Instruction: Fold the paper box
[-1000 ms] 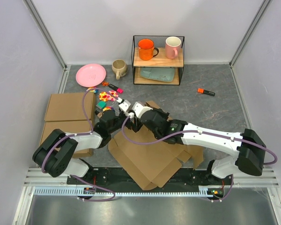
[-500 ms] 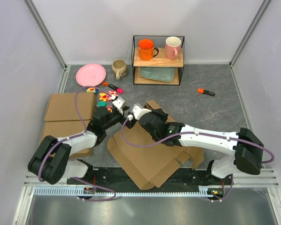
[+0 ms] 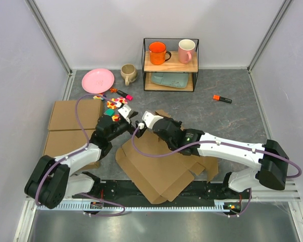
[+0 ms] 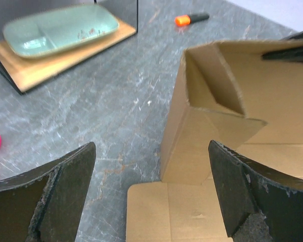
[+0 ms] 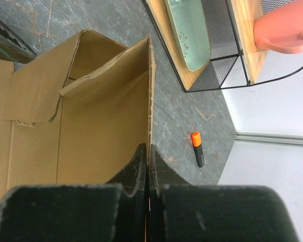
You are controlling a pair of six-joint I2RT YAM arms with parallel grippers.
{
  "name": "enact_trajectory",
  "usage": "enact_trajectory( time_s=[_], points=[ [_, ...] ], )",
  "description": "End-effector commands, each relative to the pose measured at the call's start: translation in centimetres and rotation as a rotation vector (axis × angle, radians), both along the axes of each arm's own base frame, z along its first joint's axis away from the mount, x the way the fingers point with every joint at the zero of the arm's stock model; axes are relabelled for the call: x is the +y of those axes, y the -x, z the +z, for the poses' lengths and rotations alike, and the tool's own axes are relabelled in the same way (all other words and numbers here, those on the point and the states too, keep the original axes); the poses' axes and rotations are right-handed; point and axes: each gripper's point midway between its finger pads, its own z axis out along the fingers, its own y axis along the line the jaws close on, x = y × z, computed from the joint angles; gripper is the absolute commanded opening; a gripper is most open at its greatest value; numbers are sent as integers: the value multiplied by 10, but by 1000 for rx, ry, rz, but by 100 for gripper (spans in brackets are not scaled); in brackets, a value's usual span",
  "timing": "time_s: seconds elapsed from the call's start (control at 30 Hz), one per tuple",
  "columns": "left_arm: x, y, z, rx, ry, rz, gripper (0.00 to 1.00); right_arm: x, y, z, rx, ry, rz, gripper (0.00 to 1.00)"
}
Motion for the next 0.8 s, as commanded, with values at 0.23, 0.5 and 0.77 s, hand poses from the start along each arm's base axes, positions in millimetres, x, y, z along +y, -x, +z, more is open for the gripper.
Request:
enact_trajectory(
  time_s=[0.23,0.5,0.77],
  points=[
    [-15,47,55,-125,112,-47,99,2,-2,-15,45,34,-29,0],
    [-15,56,29,-93,293,186,99,9,-3,-9,47,-20,-27,0],
    [-18,31,17,-133,299,298,100,18,2,-2,74,-95,7,0]
  ],
)
